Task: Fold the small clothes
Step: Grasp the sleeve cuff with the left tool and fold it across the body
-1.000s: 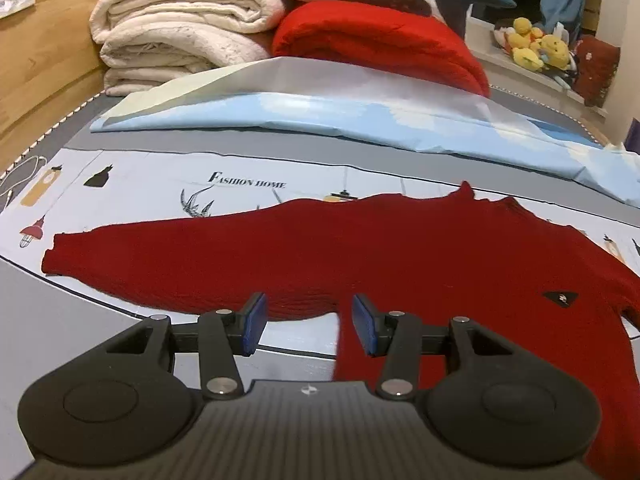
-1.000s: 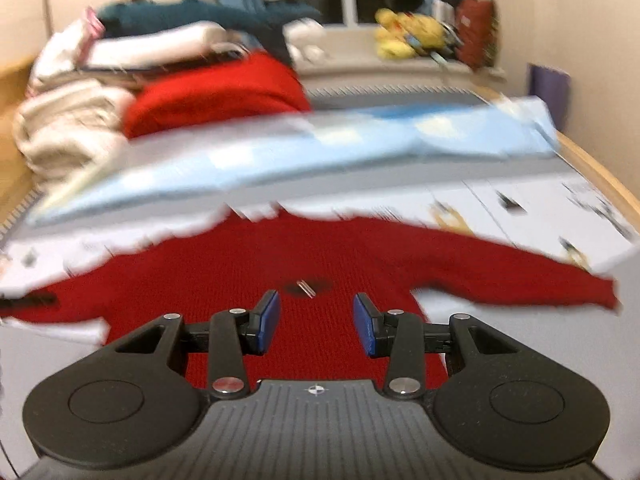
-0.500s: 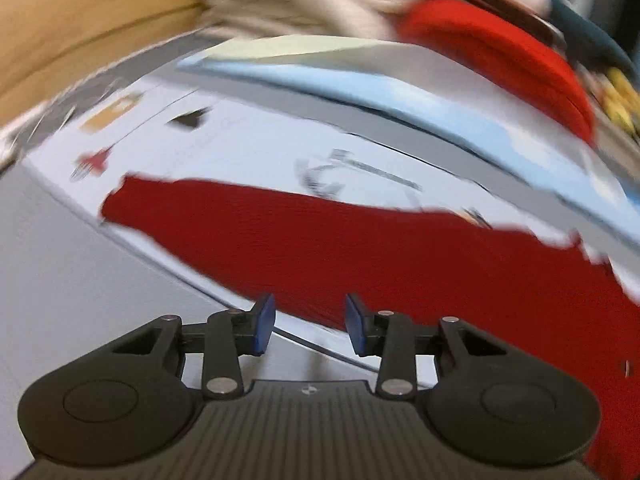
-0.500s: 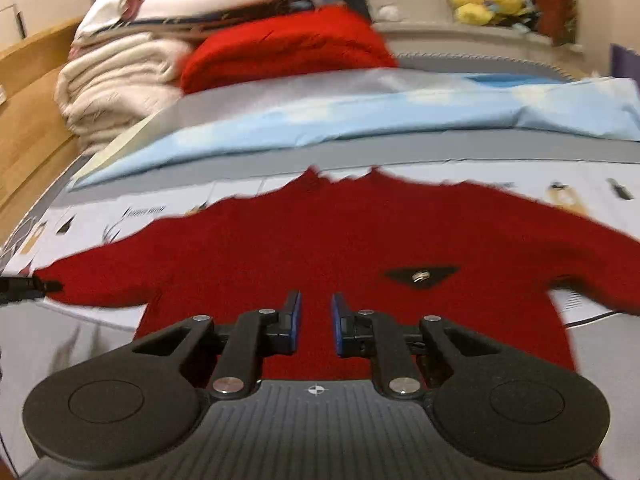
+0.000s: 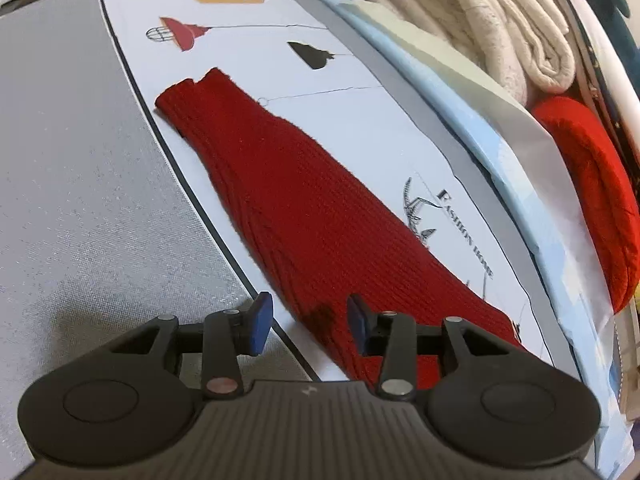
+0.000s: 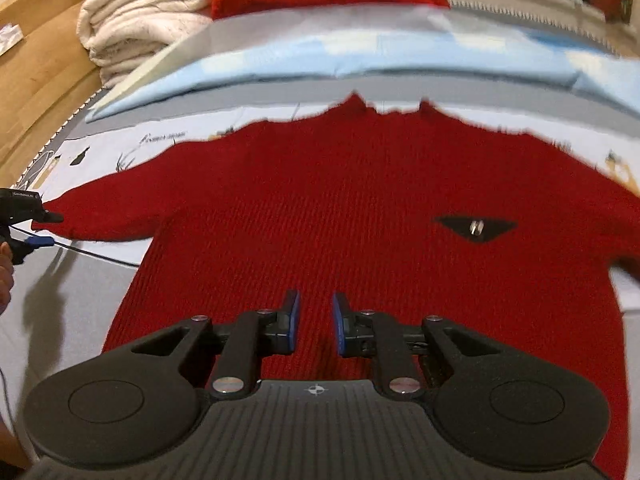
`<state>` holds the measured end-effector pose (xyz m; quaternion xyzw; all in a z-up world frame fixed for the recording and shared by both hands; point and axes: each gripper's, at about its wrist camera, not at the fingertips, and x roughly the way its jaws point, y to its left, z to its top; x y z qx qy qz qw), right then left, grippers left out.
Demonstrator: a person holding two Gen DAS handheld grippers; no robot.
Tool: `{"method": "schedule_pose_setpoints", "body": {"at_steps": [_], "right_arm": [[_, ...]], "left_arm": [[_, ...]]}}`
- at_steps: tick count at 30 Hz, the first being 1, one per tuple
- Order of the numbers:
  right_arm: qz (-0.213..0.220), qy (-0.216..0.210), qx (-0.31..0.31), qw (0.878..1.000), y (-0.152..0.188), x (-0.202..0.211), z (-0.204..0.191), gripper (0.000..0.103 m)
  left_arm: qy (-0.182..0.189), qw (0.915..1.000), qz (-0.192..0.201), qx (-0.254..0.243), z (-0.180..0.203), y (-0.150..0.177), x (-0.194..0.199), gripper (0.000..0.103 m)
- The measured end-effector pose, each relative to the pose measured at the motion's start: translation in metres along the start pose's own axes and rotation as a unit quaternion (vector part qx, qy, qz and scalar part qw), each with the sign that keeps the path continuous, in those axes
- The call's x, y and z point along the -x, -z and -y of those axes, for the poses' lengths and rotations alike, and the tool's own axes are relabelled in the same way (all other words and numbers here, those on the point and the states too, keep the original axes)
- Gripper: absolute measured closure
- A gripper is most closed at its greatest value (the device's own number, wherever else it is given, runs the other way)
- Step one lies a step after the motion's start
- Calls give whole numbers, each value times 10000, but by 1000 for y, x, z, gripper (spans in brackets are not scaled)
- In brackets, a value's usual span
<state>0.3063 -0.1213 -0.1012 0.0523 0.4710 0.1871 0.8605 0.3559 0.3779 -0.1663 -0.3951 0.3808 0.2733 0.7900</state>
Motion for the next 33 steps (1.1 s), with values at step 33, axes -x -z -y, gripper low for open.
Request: {"method": "schedule_pose_setpoints", "body": {"at_steps": [33], "right_arm": [[-219,610,-554,9964,-8,-20,35,79]], "left_arm": [[2145,8999,1115,-3631,238,164,98,92]]}}
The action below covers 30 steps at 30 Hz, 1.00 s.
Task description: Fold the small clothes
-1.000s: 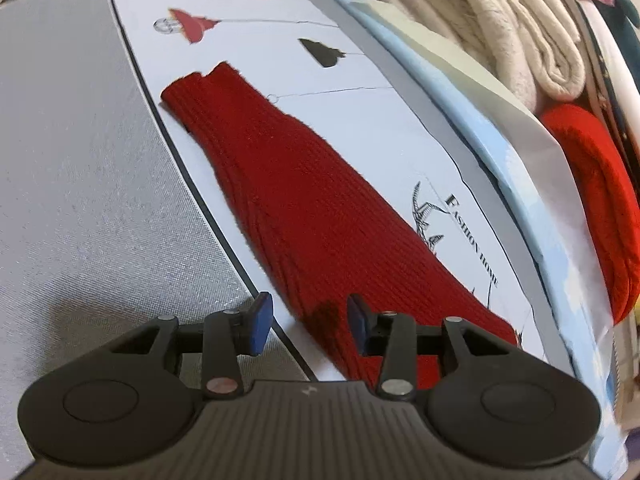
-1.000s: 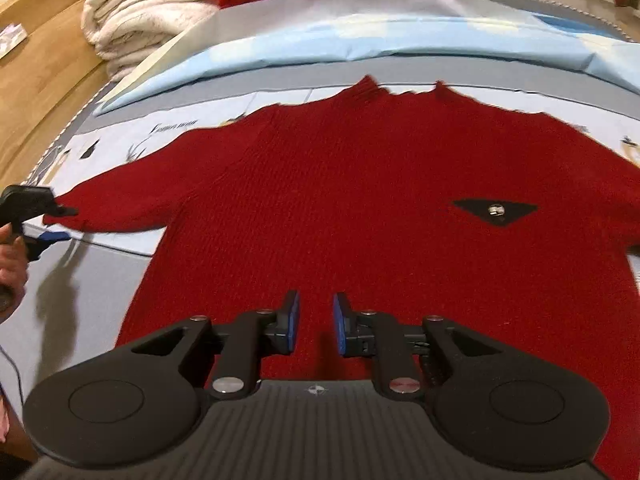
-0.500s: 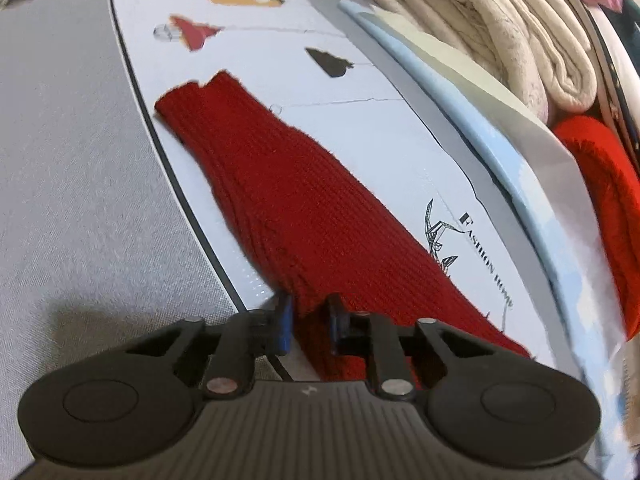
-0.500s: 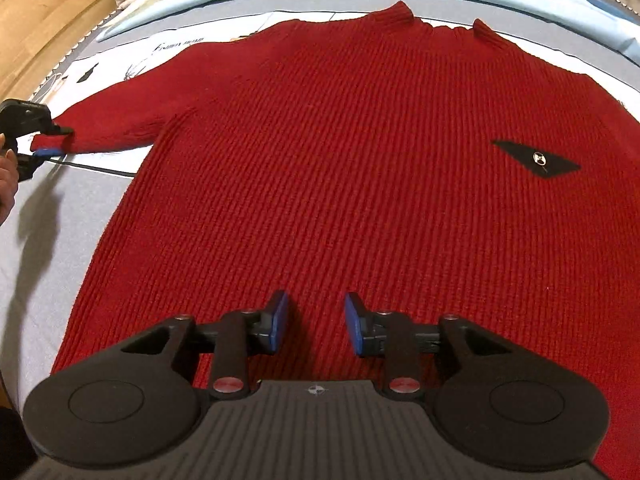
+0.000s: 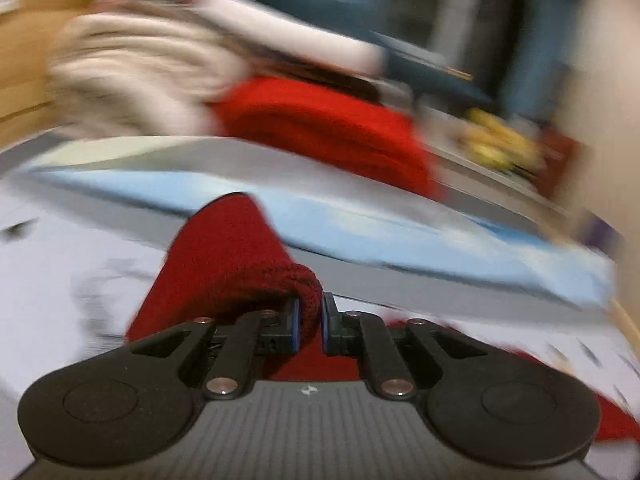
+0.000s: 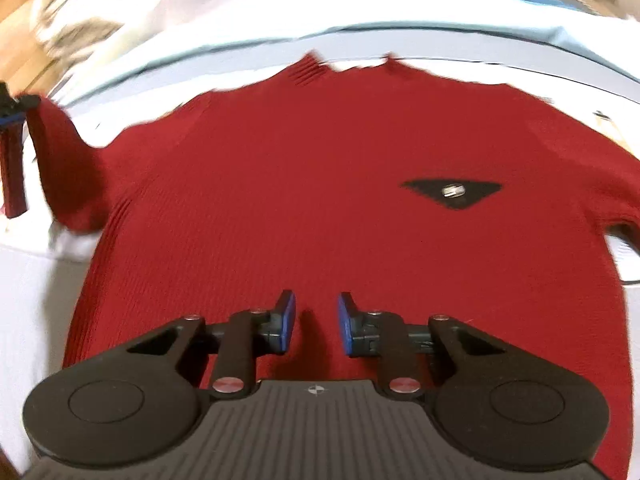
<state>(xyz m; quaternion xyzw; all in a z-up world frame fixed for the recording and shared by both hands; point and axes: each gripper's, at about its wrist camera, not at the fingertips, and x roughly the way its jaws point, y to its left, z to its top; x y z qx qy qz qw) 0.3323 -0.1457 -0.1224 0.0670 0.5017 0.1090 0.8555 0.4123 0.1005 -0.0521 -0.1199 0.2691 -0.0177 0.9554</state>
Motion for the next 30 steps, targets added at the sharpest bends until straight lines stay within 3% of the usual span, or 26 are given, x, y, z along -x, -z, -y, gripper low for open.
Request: {"method": "schedule_pose_setpoints", "body": {"at_steps": [2,3,6,8,11,13,16,20,23,26,28,29,30], "right_arm": [[35,47,-256,9997,-5,0,12,78],[53,56,-355,9993,-7,0,17,78],[108,-7,-673,9977,-14,1,34,74],[134,-76,-912,9957,-17,3,43,73],[169,-154,-1209,9924,-21,3,57,70],[164,-169,-1399,9899,-24,0,64,69],[111,-306,-1905,9811,-24,-7,80,65],[-26,-224,-2556,9665,-19,-17,97,65],[-106,-252,-3208,9468,-11,-25,113,65],[100,-294,-3447,9382,-11,-25,120,66],[203,-260,-3516,9356,-14,-26,125,74],[241,-244,-3504,9360,-15,-26,127,90],[320,-268,-3496,9360,-17,-25,129,93]], "left_arm": [[967,9930,-578,-363,38,15,-10,86],[1265,9874,-800,-510,49,22,-13,86],[1411,9838,-924,-605,53,25,-14,83],[1226,9880,-890,-299,35,18,-18,80],[354,9932,-1109,-9,4,12,-35,80],[-242,9905,-1351,12,-9,16,-46,80],[-773,9803,-1808,206,-29,22,-65,80],[-810,9717,-2092,735,-52,23,-71,80],[-807,9736,-2062,550,-52,22,-71,80],[-812,9746,-2053,380,-49,24,-71,80],[-805,9746,-2052,390,-49,25,-70,80],[-797,9748,-2047,398,-49,24,-68,80],[-792,9751,-2033,405,-50,24,-68,80]]}}
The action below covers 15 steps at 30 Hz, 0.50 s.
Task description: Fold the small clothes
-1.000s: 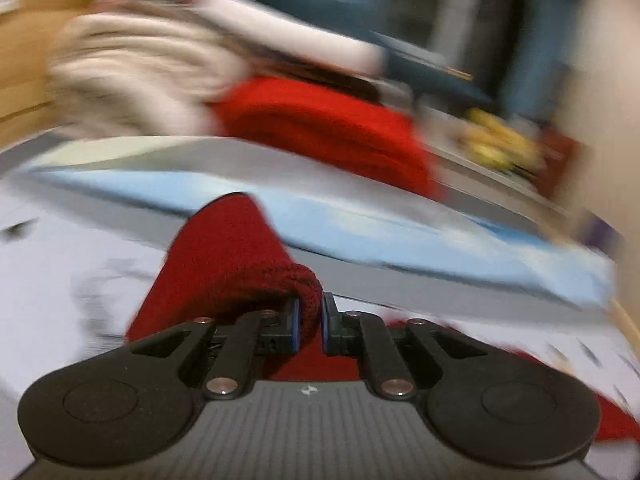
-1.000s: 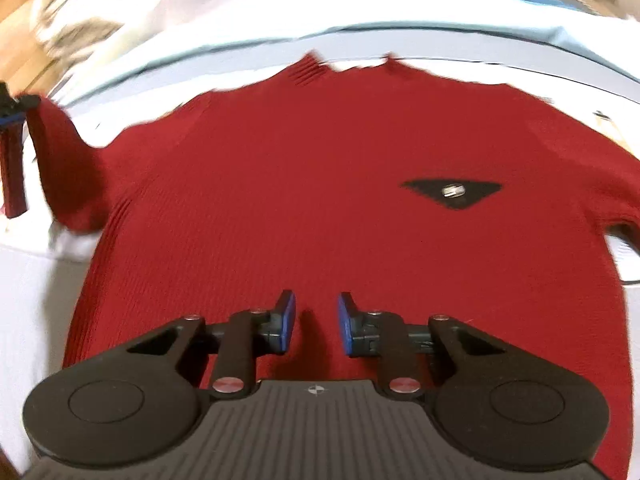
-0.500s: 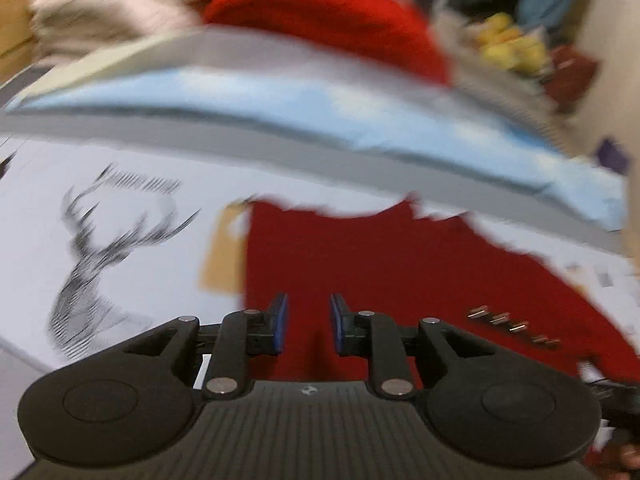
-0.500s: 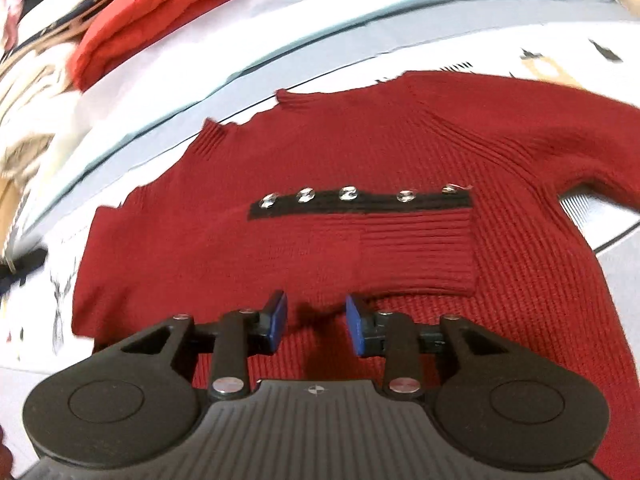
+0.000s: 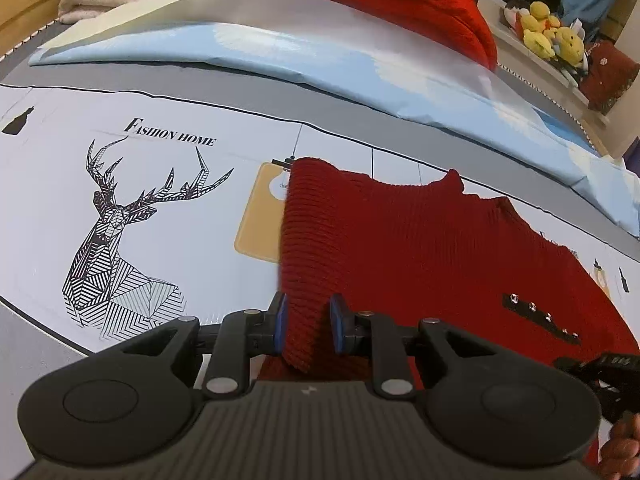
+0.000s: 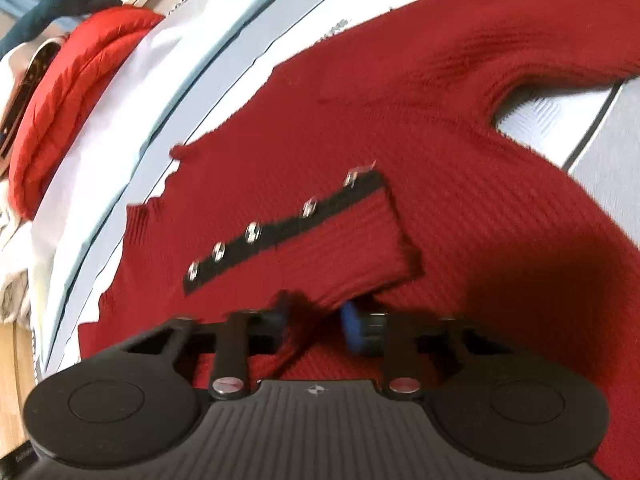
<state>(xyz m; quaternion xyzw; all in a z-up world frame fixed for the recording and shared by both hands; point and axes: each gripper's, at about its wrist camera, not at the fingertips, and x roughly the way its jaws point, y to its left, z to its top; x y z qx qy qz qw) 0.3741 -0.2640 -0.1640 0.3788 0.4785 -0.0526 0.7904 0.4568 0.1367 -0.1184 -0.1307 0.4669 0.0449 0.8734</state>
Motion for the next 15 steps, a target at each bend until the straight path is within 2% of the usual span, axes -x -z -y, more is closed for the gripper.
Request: {"method": "schedule_pose_setpoints", "body": {"at_steps": [1,3,4,5,7,8,9,12,13,15], "right_arm": [[104,-78,26,9999,-2,6,-2,94],[739,-521,585,9942,-5,34,-22,94],[1150,-749,1064,9848,-6,51,-36,94],[1664,-961,1513,9696,-5,70,-48,94],[2195,-1128,1721,9537,-7,87,-52,94],[2203,-985,1652,9563,-11,86,-48,94],[2024,-709,1488,9653,-18,77,-41,94],[1001,40,700,9925,-32,39,-9,91],[831,291,487,9949,-33,32,0,89],[800,746,294,9936,-32,31,12,87]], "left_arm": [[-5,10000,22,10,-1,-1,0,80],[-1,10000,68,50,-4,-2,1,80],[19,9999,82,80,-5,-3,2,80],[44,9999,87,99,-6,-4,1,80],[69,9999,50,71,-4,-3,-1,80],[62,10000,22,28,-2,-1,-3,80],[52,10000,-7,-13,0,0,-5,80],[56,9997,-184,-137,5,6,-15,80],[42,9995,-265,-162,5,8,-19,80],[-40,9985,-500,-212,6,13,-30,80]]}}
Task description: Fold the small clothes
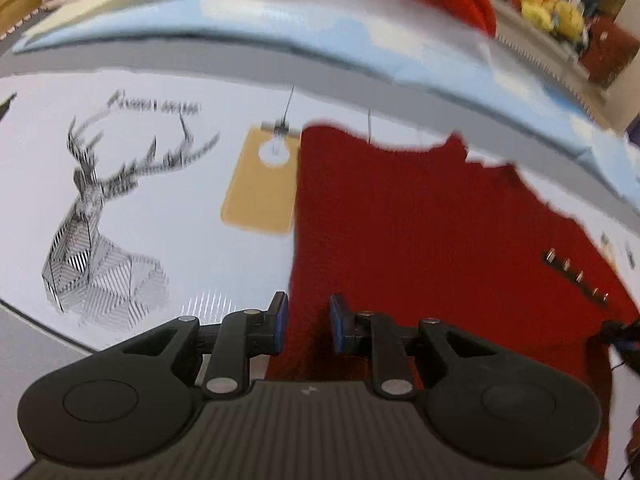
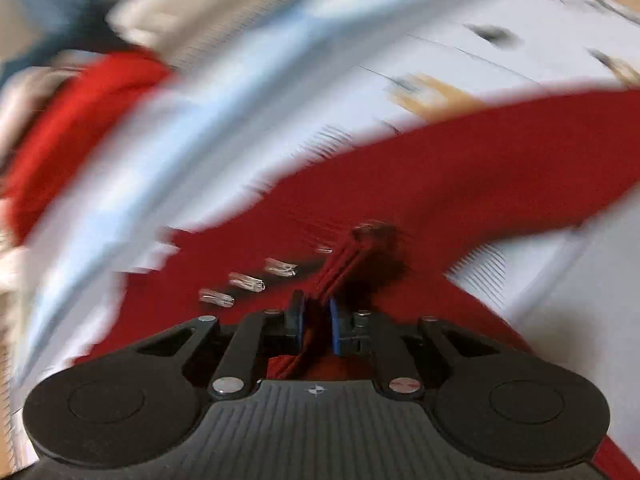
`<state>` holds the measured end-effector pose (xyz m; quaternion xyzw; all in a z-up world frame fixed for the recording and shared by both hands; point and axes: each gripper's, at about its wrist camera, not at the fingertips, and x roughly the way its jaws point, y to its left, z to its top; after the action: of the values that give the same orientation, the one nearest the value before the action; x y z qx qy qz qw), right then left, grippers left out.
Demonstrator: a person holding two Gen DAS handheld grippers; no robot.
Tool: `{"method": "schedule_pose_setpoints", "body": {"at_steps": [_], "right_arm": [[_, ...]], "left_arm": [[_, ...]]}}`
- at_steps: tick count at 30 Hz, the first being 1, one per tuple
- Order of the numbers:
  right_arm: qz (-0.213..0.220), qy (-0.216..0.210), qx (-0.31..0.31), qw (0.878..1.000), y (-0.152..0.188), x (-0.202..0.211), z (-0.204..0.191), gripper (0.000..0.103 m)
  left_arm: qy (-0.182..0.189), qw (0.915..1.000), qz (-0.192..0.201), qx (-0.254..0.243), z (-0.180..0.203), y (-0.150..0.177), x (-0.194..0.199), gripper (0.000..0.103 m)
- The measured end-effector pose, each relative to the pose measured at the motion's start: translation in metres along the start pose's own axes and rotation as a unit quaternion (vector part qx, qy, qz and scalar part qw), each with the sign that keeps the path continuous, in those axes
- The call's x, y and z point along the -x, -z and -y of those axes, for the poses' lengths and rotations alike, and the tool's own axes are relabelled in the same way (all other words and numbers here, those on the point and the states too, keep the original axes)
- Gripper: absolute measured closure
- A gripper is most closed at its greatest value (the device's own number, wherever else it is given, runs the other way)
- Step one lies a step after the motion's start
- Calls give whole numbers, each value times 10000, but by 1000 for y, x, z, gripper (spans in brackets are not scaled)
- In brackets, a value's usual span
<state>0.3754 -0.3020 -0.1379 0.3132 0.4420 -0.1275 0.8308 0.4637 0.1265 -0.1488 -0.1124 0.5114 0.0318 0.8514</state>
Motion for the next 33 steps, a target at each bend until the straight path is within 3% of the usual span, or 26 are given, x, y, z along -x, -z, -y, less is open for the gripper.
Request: {"method": "schedule_pose_setpoints", "body": {"at_steps": [3,6,9,11,13,17,20,23,25,29,33], "right_arm": [[387,-31,14,9992,-1,13,-7,86],[745,-531,265,9955,1,25,-20,86],[138,-1021,80,9946,-2,8,-18,74],[-444,-875,-354,9945,0,-13,-5,74],[-700,-453,-644,9944,1,-24,6,74],[-397,-599,-565,9958,-4,-13,-1,72],[-309,-778,-523,9951,-12,-18,-1,72],[-610,-308,-861,9939,-6,-23,13,72],[-576,-281,-1059,9923,-7,-23,23,73],[-190,-217,-821,9962,-16,-8,26,73],[56,-152,-901,9958,-29,6,48,73]], "left_arm": [[-102,9999,-119,38,0,3,-5,80],[-83,9997,146,-158,7,0,6,80],[-106,9996,112,-234,9,1,1,78],[-175,9996,-137,-153,6,5,-9,74],[-170,9997,-185,-40,4,5,-10,73],[38,9997,210,-116,11,-2,7,73],[24,9997,187,-175,14,0,1,72],[-210,9994,-217,-139,11,6,-18,63],[-227,9995,-175,-98,12,4,-14,64],[-128,9996,147,-215,23,0,6,64],[4,9993,229,-306,37,1,13,63]]}}
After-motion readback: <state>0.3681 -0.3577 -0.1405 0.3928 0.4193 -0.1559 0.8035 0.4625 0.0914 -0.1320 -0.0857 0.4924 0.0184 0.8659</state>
